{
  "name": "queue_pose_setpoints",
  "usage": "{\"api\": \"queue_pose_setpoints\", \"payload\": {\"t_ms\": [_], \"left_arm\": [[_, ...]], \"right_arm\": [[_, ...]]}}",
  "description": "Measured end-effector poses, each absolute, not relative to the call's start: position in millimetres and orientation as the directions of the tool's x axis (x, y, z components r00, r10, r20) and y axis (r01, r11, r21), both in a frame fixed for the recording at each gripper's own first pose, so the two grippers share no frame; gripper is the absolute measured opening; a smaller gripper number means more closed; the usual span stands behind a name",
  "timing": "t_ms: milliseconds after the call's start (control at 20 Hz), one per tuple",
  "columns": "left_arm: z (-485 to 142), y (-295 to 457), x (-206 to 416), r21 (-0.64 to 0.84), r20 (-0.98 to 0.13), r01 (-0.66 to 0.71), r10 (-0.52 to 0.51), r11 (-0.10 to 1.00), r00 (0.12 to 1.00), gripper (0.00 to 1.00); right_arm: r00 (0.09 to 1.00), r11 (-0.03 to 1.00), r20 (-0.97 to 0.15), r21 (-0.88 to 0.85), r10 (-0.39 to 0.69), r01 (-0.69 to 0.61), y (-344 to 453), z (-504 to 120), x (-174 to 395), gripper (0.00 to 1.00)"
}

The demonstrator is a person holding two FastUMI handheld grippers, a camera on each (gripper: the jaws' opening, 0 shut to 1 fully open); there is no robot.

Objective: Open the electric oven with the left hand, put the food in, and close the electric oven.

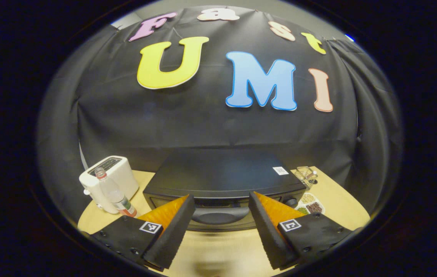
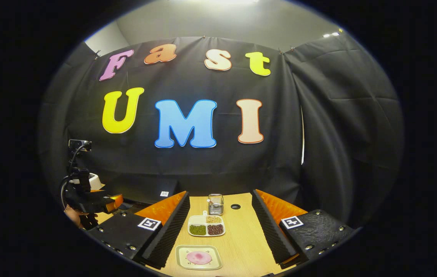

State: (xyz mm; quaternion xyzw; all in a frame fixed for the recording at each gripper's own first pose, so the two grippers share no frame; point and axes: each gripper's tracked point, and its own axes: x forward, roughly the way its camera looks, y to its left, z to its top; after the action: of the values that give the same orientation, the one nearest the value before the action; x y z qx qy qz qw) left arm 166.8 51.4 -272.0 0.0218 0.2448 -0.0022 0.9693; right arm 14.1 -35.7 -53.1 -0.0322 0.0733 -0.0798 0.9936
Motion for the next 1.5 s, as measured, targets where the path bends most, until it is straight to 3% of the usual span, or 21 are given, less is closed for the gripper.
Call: {"api": "queue_pose_setpoints", "payload": {"t_ms": [150,200,500,600,650,700,750,900,1100,1150,1250,1300,1350,1500], "left_arm": [[-298,58,178,0.036,-0.519,0.001,0.018,0.999,0.855,0.92],[-305,60,182,0.042,-0.526,-0.001,0.022,0.999,0.85,0.99],[-315,63,188,0.101,-0.538,0.01,0.046,0.995,0.841,0.95],[-317,63,187,0.1,-0.539,0.017,0.04,0.995,0.841,0.99],[-317,62,183,0.082,-0.546,0.015,0.032,0.996,0.837,0.92],[-316,62,179,0.07,-0.55,0.018,0.024,0.997,0.835,0.96],[-316,63,174,0.07,-0.554,0.027,0.016,0.997,0.832,0.92],[-317,62,156,0.055,-0.561,0.033,0.004,0.998,0.828,0.99],[-323,63,136,0.026,-0.572,0.002,0.013,1.0,0.82,0.97],[-324,62,131,0.023,-0.574,0.0,0.013,1.0,0.819,0.96],[-326,62,126,0.024,-0.576,0.001,0.013,1.0,0.817,0.92],[-327,61,123,0.025,-0.575,0.001,0.014,1.0,0.818,0.99],[-327,62,120,0.025,-0.575,0.0,0.015,1.0,0.818,0.92],[-332,62,111,0.022,-0.579,-0.004,0.016,1.0,0.815,0.92]], "right_arm": [[0.974,0.983,-0.145,-0.083,-0.174,0.164,-37,-54,15,0.98],[0.973,0.982,-0.145,-0.086,-0.178,0.167,-38,-54,15,0.98],[0.968,0.979,-0.16,-0.087,-0.194,0.182,-42,-58,15,0.98],[0.968,0.981,-0.164,-0.074,-0.19,0.181,-41,-58,15,0.98],[0.969,0.982,-0.165,-0.067,-0.184,0.175,-38,-59,16,0.98],[0.971,0.984,-0.162,-0.064,-0.176,0.168,-36,-57,16,0.98],[0.972,0.984,-0.158,-0.064,-0.172,0.164,-35,-56,16,0.94],[0.976,0.987,-0.152,-0.058,-0.154,0.147,-31,-54,14,0.98],[0.977,0.99,-0.159,-0.054,-0.14,0.134,-30,-54,8,0.98],[0.978,0.99,-0.157,-0.056,-0.139,0.132,-29,-54,6,0.94],[0.978,0.99,-0.155,-0.062,-0.138,0.13,-30,-53,1,0.98],[0.978,0.989,-0.155,-0.066,-0.14,0.131,-31,-53,-1,0.98],[0.977,0.989,-0.157,-0.068,-0.143,0.134,-33,-54,-4,0.98],[0.975,0.987,-0.161,-0.069,-0.154,0.144,-36,-55,-12,0.98]]}}
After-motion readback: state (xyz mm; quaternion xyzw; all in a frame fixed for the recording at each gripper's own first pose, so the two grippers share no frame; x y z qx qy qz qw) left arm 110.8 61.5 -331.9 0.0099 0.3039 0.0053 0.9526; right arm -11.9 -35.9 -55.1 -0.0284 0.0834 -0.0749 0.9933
